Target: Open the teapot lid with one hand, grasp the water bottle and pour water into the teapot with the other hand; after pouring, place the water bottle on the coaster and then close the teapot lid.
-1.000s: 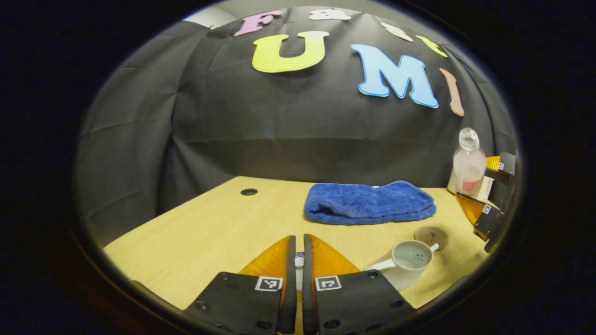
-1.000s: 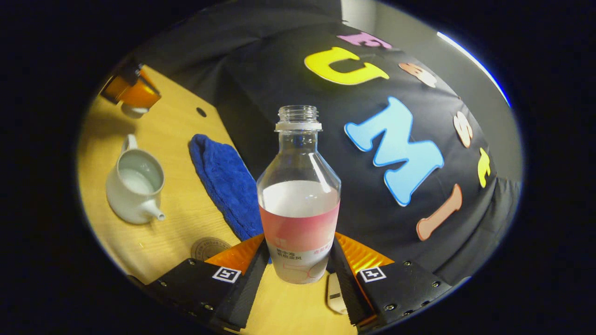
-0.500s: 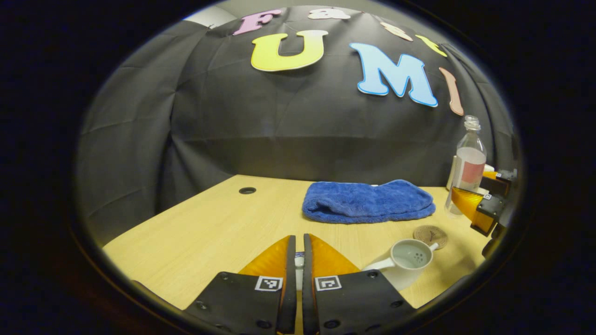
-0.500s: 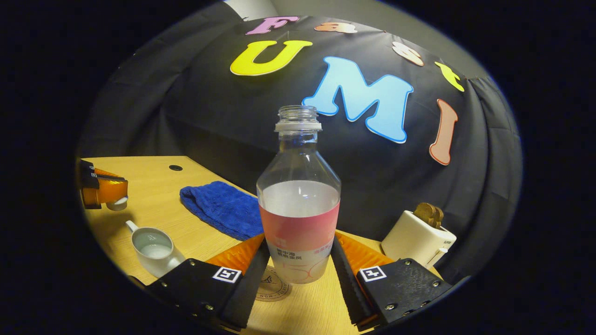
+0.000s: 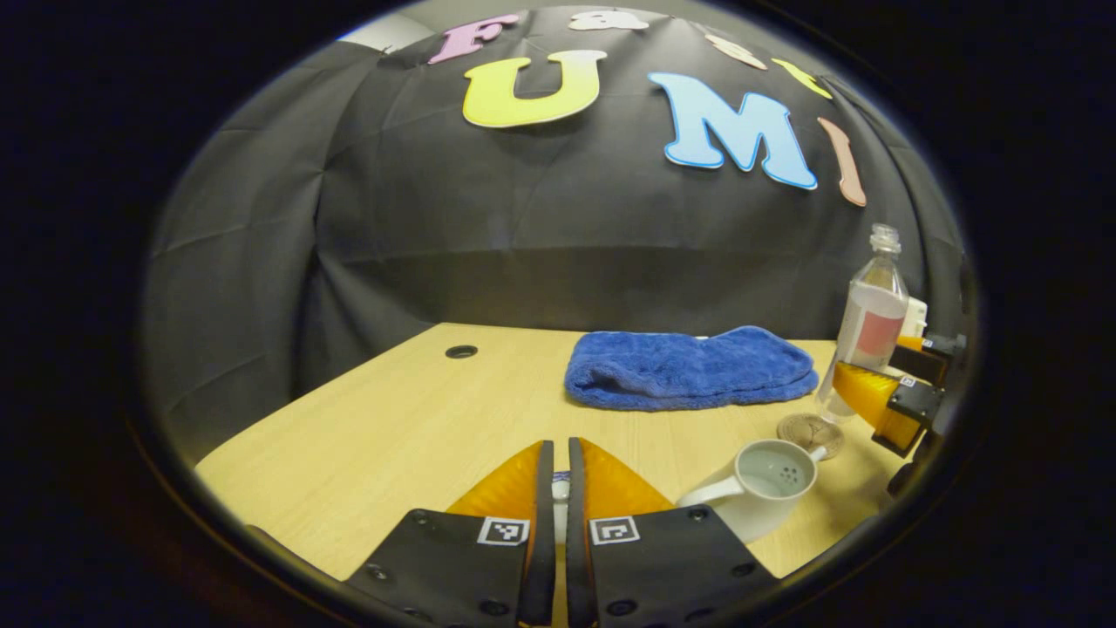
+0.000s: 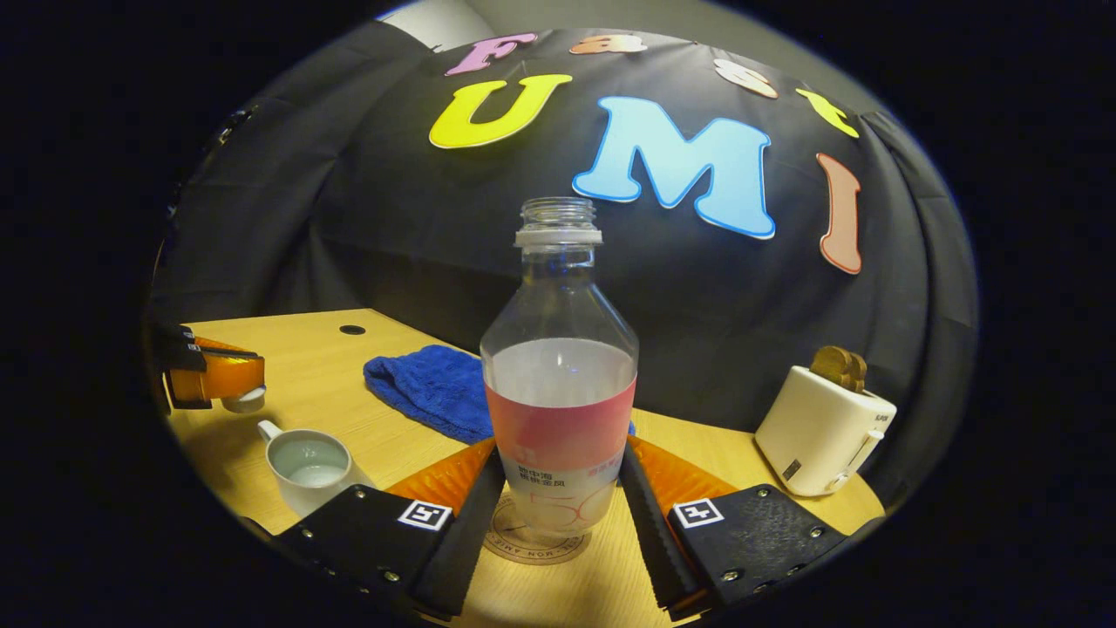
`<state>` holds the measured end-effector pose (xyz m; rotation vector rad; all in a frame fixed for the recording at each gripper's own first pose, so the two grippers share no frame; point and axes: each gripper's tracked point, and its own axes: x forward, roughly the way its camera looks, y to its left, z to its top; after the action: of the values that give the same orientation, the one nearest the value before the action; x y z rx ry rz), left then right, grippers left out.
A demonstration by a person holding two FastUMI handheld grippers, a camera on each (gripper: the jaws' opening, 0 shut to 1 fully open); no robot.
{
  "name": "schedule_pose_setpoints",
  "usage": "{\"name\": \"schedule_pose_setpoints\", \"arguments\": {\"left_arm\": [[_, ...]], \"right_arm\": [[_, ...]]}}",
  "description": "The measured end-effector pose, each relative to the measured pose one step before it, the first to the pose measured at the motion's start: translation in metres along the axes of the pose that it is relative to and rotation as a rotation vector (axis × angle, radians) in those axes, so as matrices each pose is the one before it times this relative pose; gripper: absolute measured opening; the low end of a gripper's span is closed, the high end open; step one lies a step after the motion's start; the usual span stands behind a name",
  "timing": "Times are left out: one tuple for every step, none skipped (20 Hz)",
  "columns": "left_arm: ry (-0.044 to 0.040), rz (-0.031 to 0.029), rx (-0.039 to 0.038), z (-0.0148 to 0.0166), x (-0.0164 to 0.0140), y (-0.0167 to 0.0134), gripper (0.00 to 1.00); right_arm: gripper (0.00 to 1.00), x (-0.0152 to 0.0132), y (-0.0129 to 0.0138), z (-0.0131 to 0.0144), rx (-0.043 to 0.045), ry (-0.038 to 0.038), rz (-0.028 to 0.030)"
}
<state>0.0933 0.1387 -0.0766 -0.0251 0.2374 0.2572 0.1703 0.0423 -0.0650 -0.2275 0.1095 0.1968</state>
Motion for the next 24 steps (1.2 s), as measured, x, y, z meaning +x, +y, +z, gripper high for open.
{"name": "schedule_pose_setpoints", "arguments": {"left_arm": [[-0.00078,-0.00105,0.0003,0.00094,0.0005,-0.00064,0.12],[-0.00071,-0.00061,-0.00014,-0.00025,-0.0015,-0.00037,0.12],[0.00053,-0.00115,0.00042,-0.00037,0.00052,0.00022,0.12],[0.00147,-0.00075,0.0009,-0.00025,0.00053,-0.00068,0.12],[0.00047,-0.0006,0.0011,0.00078,-0.00044,-0.00073,0.12],[-0.00027,-0.00094,0.00029,-0.00093,0.00049,-0.00045,0.12],[-0.0003,-0.00152,0.00026,0.00088,-0.00081,-0.00027,0.12],[-0.00036,-0.00158,0.00003,-0.00075,-0.00081,-0.00034,0.12],[-0.00005,-0.00114,0.00001,0.00075,-0.00073,-0.0001,0.12],[0.00025,-0.00097,0.00084,-0.00105,0.0003,-0.00102,0.12],[-0.00003,-0.00085,0.00053,0.00068,0.00127,-0.00027,0.12],[0.00058,-0.00123,0.00054,-0.00012,-0.00087,-0.00011,0.12],[0.00016,-0.00033,0.00015,0.00035,-0.00006,-0.00069,0.12],[0.00034,-0.00181,0.00033,-0.00101,0.00068,-0.00064,0.12],[0.00018,-0.001,0.00035,0.00049,-0.0001,-0.00063,0.12],[-0.00105,-0.0007,0.00171,0.00017,0.00017,0.0001,0.12],[-0.00054,-0.00061,0.00117,-0.00039,-0.00041,-0.00099,0.12],[-0.00056,-0.00244,0.00041,0.00062,-0.00018,-0.0008,0.12],[-0.00269,-0.00384,0.00049,0.00025,-0.00071,-0.00091,0.12],[-0.00364,-0.00443,0.00037,0.00143,-0.00102,-0.00196,0.12],[-0.00435,-0.00659,0.00065,0.00137,0.00072,-0.00234,0.11],[-0.00563,-0.00722,-0.00001,0.00057,-0.00037,-0.00232,0.12],[-0.00502,-0.00906,-0.00062,0.00228,0.00018,-0.00236,0.12],[-0.00591,-0.01139,-0.00003,0.00078,-0.00064,-0.00398,0.12]], "right_arm": [[0.77,0.00134,0.00016,-0.00253,0.01028,0.0066,0.00411],[0.77,0.00111,0.0,-0.00247,0.00921,0.00562,0.00204],[0.77,0.00057,-0.0001,-0.00108,0.01053,0.00027,0.00309],[0.77,0.00176,0.00053,-0.00221,0.01346,0.00345,0.00522],[0.77,0.00051,0.00063,-0.00184,0.0152,0.00303,0.00777],[0.77,0.00031,0.00047,-0.00155,0.01542,0.00208,0.00594],[0.77,0.00101,0.00056,-0.00194,0.01219,0.00822,0.00581],[0.77,0.0011,0.00028,-0.00271,0.01002,0.00558,0.00563],[0.77,0.00047,0.00007,-0.0009,0.00962,0.00586,0.0042],[0.77,0.0007,-0.00099,-0.00069,0.01099,0.00072,0.00258],[0.77,0.00119,-0.00107,0.00005,0.00951,0.00267,0.00032],[0.77,0.00039,-0.00132,-0.00172,0.0104,0.00689,0.00246],[0.77,-0.00014,-0.00094,-0.00088,0.00938,0.00737,0.00107],[0.77,-0.00076,0.00079,0.0006,0.00617,0.00155,-0.00104],[0.78,0.00007,-0.00036,0.00034,0.00151,0.00201,0.00096],[0.78,-0.0012,-0.00148,0.00018,-0.00221,-0.00038,-0.00705],[0.79,-0.00031,-0.00156,0.0002,-0.00059,-0.00032,-0.00459],[0.81,-0.00062,-0.00057,-0.00133,-0.00047,0.00097,-0.00144],[0.86,0.00039,-0.00095,-0.00051,0.00336,0.00236,-0.00004],[0.86,-0.001,-0.00042,-0.00055,0.00671,0.0019,0.00149],[0.87,-0.0005,-0.00098,-0.00034,0.00554,0.00223,-0.0011],[0.87,-0.00125,-0.00042,-0.00052,0.00386,0.00177,0.00083],[0.88,-0.00078,-0.0013,0.00082,0.00128,0.00029,-0.00516],[0.88,-0.00022,-0.001,-0.00081,0.00086,0.00029,-0.00087]]}}
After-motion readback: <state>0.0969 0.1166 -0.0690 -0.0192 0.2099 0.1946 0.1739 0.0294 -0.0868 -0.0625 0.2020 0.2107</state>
